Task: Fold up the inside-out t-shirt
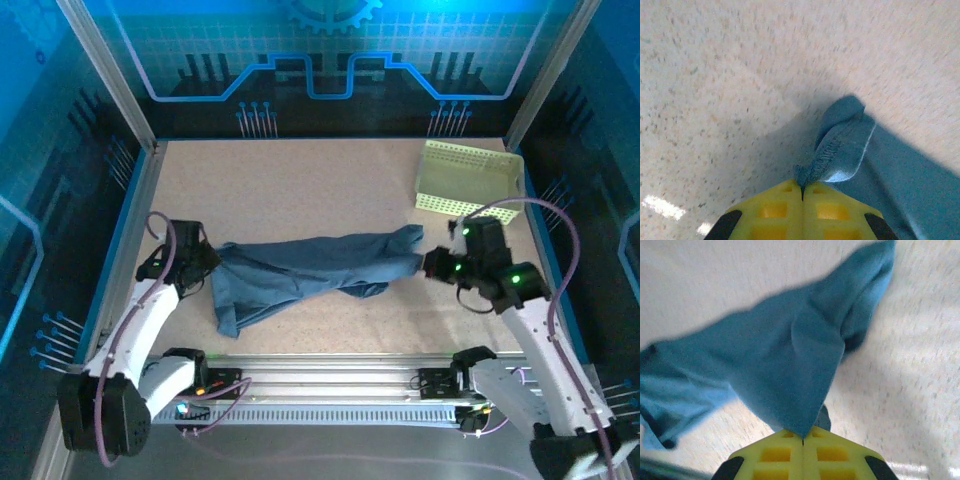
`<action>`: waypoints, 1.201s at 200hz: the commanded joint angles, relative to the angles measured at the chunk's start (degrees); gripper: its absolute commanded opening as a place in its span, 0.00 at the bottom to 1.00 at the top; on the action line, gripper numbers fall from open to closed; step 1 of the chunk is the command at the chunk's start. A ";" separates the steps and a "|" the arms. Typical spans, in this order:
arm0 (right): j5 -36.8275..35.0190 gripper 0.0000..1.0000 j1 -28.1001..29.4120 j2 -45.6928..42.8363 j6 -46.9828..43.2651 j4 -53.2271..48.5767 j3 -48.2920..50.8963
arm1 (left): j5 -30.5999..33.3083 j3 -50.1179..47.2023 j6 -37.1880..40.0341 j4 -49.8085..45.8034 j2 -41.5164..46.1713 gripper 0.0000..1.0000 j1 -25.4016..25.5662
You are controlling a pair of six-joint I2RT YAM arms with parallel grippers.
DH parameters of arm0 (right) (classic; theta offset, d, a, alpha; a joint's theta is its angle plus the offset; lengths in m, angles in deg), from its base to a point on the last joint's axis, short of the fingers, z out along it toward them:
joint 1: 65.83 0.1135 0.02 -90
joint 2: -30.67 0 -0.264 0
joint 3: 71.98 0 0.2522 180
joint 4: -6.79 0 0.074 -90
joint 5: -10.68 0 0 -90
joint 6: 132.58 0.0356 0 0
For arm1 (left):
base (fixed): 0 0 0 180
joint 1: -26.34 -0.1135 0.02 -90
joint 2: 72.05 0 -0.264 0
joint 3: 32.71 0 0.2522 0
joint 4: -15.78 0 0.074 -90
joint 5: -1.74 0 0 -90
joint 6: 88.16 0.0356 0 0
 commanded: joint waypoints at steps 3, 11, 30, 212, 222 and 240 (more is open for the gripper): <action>15.97 0.00 -9.15 3.71 -3.44 3.17 -7.66 | -5.93 4.61 -0.96 5.92 2.26 0.00 -3.62; 16.12 0.00 -10.80 4.63 -3.44 3.59 -10.21 | -6.88 5.51 -0.92 7.14 2.52 0.00 -4.32; 16.20 0.00 -14.53 6.58 -3.31 4.56 -15.09 | -10.44 6.97 -1.11 10.21 2.95 0.00 -6.08; 20.64 0.00 -26.97 5.21 2.84 11.87 -17.35 | -38.49 -0.58 -7.49 24.34 -5.68 0.00 -10.93; 19.21 0.00 -25.82 4.73 1.83 11.83 -12.80 | -38.88 -3.10 -6.82 24.27 -8.06 0.00 -9.72; 17.58 0.00 -25.38 3.76 0.99 12.18 -7.16 | -38.52 -6.31 -5.65 23.39 -11.20 0.00 -8.22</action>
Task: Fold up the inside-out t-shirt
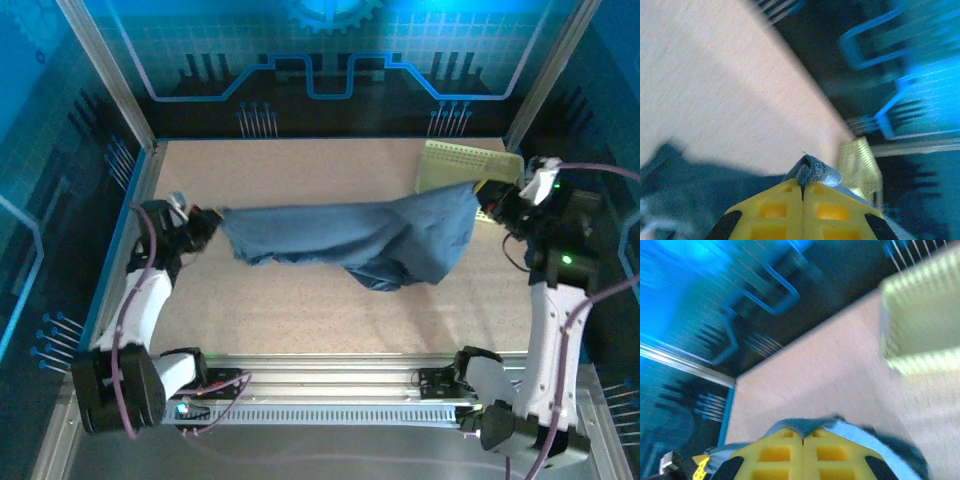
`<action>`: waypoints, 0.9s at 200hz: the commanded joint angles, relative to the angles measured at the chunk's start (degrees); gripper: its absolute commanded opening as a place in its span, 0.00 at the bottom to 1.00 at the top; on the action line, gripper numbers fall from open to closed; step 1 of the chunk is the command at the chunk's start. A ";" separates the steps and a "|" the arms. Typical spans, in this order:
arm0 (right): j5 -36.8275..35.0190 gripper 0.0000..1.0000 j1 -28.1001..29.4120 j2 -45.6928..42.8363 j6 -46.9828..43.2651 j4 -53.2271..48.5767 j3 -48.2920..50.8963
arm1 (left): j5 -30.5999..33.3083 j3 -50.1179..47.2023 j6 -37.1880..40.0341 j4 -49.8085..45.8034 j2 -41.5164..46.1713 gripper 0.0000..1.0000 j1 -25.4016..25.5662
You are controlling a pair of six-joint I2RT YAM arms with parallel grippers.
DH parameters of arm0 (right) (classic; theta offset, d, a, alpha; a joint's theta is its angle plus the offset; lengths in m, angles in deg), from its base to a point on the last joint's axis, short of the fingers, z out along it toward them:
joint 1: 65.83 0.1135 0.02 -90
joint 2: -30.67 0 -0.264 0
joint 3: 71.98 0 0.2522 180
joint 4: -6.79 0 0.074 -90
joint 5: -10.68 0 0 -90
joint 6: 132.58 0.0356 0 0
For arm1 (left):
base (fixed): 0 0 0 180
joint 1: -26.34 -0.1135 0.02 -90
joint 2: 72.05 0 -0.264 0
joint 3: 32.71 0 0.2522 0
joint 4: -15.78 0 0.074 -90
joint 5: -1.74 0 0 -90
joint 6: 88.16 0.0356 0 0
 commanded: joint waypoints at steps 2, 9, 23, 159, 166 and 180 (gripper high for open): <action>-1.80 0.00 1.46 -1.50 -1.90 0.00 7.56 | -2.79 -3.98 3.24 -5.83 -2.50 0.00 2.23; -2.83 0.00 1.48 -1.78 -2.29 -0.08 9.14 | -1.93 -4.71 3.45 -7.01 -3.50 0.00 2.66; -4.97 0.00 1.50 -2.06 -3.42 -0.89 10.92 | -1.64 -5.94 4.08 -8.42 -5.61 0.00 3.41; -7.34 0.00 1.32 -2.87 -5.05 -2.39 10.37 | 30.04 0.83 9.41 -31.23 3.47 0.54 15.56; -7.31 0.00 1.32 -2.87 -5.05 -2.41 10.48 | 31.47 1.60 9.37 -31.80 3.17 0.55 17.14; -7.27 0.00 1.36 -2.78 -5.14 -2.39 10.48 | 32.95 2.87 9.32 -32.69 2.09 0.56 19.96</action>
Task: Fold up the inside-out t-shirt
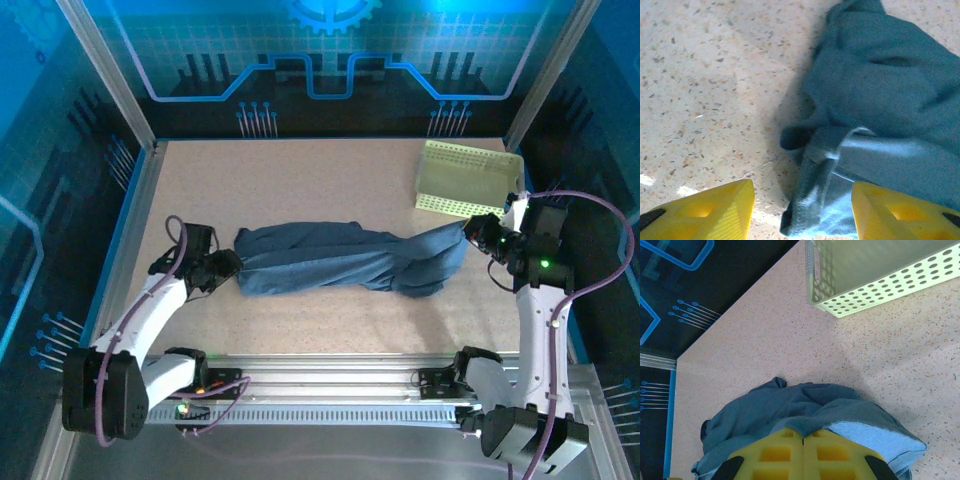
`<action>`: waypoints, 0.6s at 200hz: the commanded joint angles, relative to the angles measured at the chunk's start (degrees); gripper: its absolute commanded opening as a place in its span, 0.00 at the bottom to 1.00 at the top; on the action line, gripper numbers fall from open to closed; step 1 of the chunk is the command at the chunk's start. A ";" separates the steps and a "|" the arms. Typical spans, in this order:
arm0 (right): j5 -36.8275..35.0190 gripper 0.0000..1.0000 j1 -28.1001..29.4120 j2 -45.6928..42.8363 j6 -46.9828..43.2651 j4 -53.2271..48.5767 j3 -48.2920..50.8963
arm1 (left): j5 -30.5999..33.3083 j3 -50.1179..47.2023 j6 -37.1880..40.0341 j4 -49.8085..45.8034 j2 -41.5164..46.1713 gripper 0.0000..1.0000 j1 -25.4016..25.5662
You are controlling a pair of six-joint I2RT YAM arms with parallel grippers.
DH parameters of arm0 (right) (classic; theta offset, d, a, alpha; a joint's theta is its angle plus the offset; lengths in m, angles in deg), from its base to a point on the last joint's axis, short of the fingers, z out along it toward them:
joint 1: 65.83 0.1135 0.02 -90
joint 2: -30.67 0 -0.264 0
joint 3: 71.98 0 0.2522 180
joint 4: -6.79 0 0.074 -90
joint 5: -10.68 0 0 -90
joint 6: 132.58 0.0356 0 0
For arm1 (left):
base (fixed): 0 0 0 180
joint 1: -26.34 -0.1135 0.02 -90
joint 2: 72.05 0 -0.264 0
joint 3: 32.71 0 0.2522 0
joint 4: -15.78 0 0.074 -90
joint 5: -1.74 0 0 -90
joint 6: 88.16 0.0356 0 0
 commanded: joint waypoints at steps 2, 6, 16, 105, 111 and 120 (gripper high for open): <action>0.23 0.00 0.54 -0.57 -1.05 0.06 -1.33 | 6.86 3.09 1.48 -5.65 -0.96 0.56 4.47; 0.25 0.00 0.55 -0.50 -1.09 0.05 -1.38 | 7.01 3.47 1.47 -5.85 -1.43 0.56 5.03; 0.24 0.00 0.56 -0.48 -1.11 0.02 -1.39 | 7.97 4.40 1.47 -6.73 -3.15 0.56 6.21; 0.25 0.00 0.92 -0.53 -1.00 0.27 -1.26 | 12.27 12.20 4.29 -9.45 -18.35 0.45 9.79; 0.29 0.00 0.93 -0.49 -1.07 0.25 -1.29 | 12.40 12.44 4.37 -9.39 -18.81 0.45 9.97; 0.22 0.00 0.90 -0.49 -1.18 0.24 -1.27 | 12.65 12.62 4.37 -9.69 -19.47 0.45 10.04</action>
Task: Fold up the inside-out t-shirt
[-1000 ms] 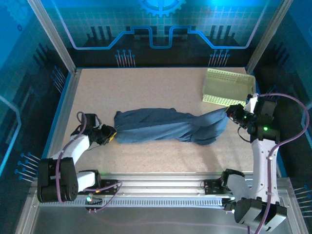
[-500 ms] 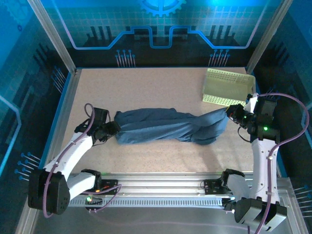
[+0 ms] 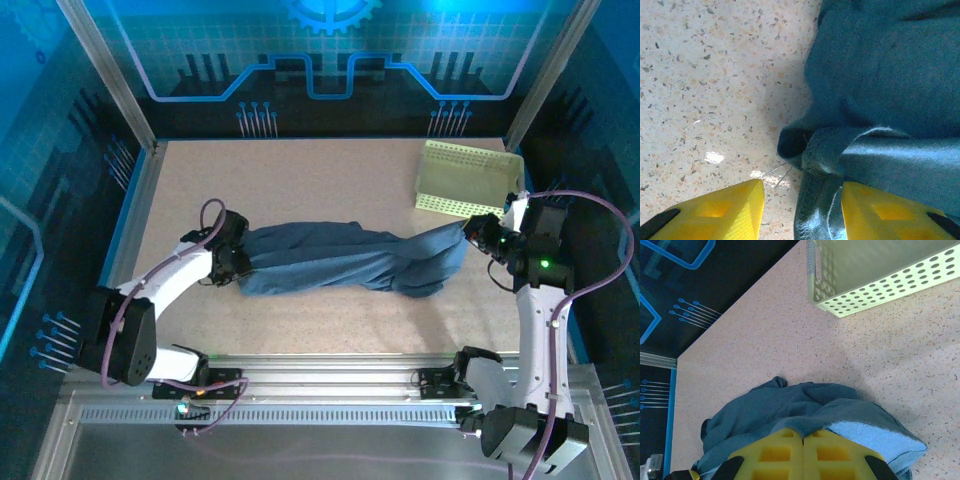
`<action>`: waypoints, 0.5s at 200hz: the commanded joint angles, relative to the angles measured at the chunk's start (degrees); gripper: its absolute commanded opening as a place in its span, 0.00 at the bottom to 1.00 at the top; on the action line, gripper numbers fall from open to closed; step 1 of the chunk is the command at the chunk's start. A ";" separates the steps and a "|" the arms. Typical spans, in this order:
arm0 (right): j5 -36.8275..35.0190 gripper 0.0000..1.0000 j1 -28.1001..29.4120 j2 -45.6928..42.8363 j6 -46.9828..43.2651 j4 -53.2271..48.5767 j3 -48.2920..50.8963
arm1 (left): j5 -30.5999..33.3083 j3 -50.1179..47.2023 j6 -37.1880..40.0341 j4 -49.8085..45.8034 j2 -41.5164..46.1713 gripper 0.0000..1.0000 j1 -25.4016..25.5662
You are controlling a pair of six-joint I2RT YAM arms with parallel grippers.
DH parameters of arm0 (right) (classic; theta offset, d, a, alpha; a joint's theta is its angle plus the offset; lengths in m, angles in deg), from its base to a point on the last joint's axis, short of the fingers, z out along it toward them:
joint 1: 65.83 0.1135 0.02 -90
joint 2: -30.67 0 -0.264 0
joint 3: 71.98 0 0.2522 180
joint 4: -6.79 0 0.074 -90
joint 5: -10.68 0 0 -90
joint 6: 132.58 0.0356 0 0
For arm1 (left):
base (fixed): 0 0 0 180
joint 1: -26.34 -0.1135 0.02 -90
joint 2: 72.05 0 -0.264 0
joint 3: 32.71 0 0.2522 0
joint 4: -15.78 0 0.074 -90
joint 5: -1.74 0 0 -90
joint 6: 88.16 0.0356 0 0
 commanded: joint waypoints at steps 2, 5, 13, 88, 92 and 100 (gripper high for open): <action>0.08 0.00 0.81 -0.49 -0.96 0.19 -1.22 | 2.12 2.72 1.56 -2.13 -2.47 0.45 1.04; 0.03 0.00 0.81 -0.46 -0.97 0.17 -1.29 | 2.30 2.74 1.56 -2.30 -2.65 0.44 1.08; -0.07 0.00 0.80 -0.56 -0.92 0.17 -1.21 | 3.16 2.85 1.43 -2.81 -2.96 0.43 1.03; -0.45 0.00 0.80 -0.59 -1.18 0.21 -1.06 | 6.00 1.56 1.29 -3.35 -2.44 0.27 0.86; -0.48 0.00 0.78 -0.64 -1.31 0.24 -1.00 | 5.85 1.51 1.29 -3.20 -2.47 0.26 0.86; -0.56 0.00 0.85 -0.73 -1.27 0.13 -1.04 | 5.36 1.51 1.38 -2.82 -2.73 0.24 0.86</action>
